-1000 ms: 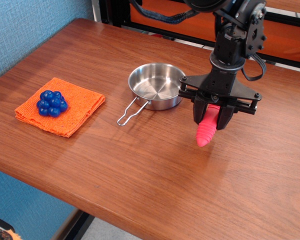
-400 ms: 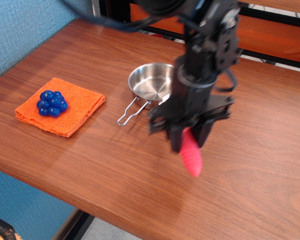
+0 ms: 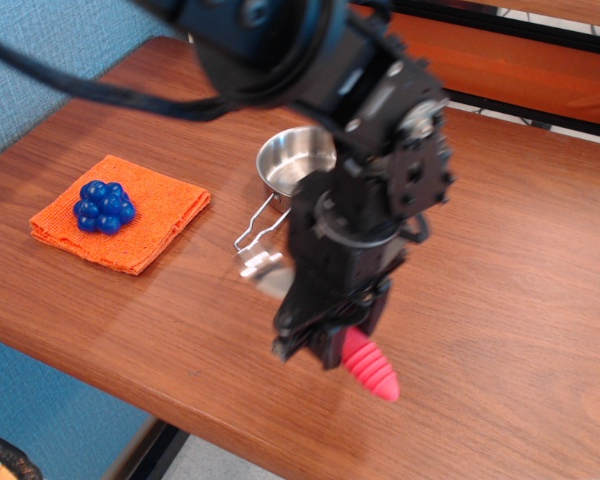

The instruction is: Move red fork closer to the grape on top of orange cloth.

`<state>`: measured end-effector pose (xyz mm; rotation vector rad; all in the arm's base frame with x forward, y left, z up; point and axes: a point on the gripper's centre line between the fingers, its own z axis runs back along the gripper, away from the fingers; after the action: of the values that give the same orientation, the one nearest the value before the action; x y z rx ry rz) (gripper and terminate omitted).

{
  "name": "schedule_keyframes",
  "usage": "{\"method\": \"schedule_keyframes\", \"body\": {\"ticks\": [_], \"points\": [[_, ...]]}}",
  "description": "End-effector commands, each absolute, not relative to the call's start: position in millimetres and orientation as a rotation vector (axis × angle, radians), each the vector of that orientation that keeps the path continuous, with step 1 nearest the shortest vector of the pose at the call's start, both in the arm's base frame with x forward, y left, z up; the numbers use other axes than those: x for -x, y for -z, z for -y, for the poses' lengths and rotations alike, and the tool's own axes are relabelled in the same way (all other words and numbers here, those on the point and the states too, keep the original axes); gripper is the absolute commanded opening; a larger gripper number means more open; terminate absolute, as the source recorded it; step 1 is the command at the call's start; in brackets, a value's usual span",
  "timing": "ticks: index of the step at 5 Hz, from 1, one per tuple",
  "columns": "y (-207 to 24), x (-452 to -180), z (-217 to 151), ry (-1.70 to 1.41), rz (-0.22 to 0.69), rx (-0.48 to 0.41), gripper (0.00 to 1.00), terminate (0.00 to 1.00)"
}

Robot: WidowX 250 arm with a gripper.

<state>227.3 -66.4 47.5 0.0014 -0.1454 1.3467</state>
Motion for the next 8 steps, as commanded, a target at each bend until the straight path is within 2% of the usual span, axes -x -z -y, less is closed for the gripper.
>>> {"method": "schedule_keyframes", "body": {"ticks": [1, 4, 7, 8], "points": [[-40, -230, 54, -1.643, 0.081, 0.107, 0.00, 0.00], [-32, -235, 18, -1.628, 0.097, 0.105, 0.00, 0.00], [-19, -243, 13, -1.599, 0.084, 0.087, 0.00, 0.00], [-24, -242, 14, -1.579, 0.075, 0.068, 1.00, 0.00]]}}
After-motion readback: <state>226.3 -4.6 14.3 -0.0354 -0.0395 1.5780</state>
